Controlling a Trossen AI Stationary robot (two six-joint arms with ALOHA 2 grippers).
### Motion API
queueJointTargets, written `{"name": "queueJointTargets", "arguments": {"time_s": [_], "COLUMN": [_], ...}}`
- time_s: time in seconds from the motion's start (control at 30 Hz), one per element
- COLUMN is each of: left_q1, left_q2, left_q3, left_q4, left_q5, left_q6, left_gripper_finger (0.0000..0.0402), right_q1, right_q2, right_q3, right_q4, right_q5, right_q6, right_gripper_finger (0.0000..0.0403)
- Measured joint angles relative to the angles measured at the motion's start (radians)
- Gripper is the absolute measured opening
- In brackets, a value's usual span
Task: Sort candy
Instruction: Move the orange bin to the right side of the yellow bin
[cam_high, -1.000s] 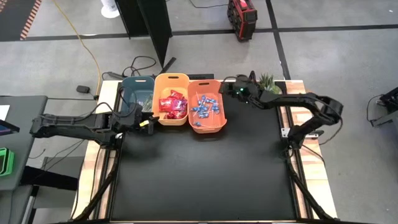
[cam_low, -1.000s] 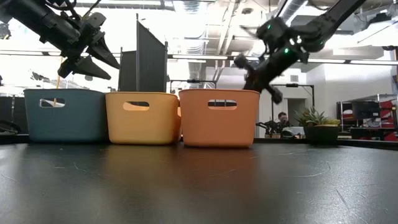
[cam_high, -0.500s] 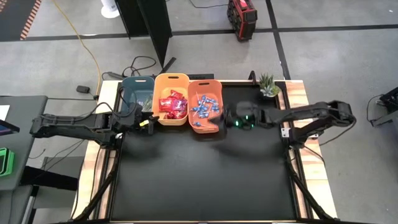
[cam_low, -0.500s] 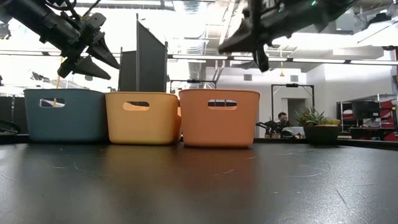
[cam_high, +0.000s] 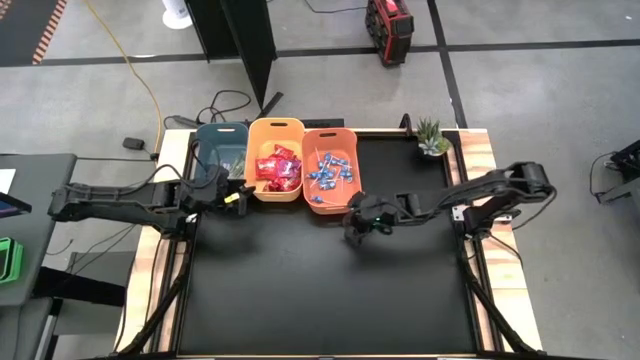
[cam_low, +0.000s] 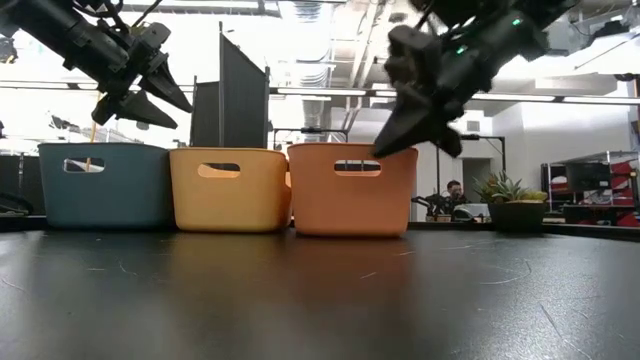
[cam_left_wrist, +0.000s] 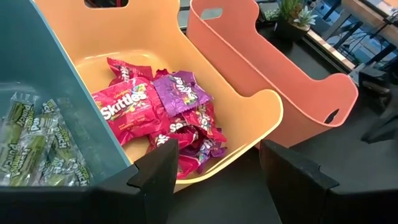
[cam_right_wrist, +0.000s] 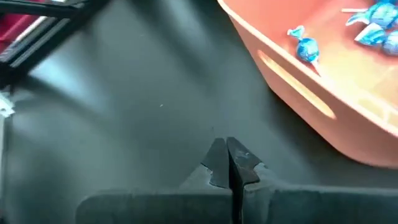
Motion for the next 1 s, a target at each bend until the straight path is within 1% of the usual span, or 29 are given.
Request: {"name": "queueJointTargets", "arguments": {"time_s": [0.33, 0.5, 0.63, 0.77, 1.0], "left_q1": [0.001, 0.001, 0.001, 0.001, 0.003], "left_q2": [0.000, 0.000, 0.000, 0.000, 0.000], "left_q3": [0.000, 0.000, 0.000, 0.000, 0.000], "left_q4": [0.002, 0.002, 0.001, 0.000, -0.010], "left_q5": [0.000, 0.000, 0.000, 0.000, 0.000], "left_q6": [-0.007, -0.008, -0.009, -0.010, -0.011], "left_gripper_finger": [0.0219, 0.0219, 0.0219, 0.0219, 0.0219], "right_q1": [-0.064, -0.087, -0.108, -0.113, -0.073], "right_q2": [0.205, 0.264, 0.261, 0.217, 0.141], "right_q3": [0.144, 0.210, 0.215, 0.216, 0.215], "right_q4": [0.005, 0.007, -0.005, -0.091, -0.260], "right_q5": [-0.005, -0.006, -0.009, -0.009, -0.013], "right_q6": [-0.041, -0.069, -0.076, -0.077, -0.080], "right_gripper_finger": [0.0000, 0.0000, 0.0000, 0.0000, 0.0000]}}
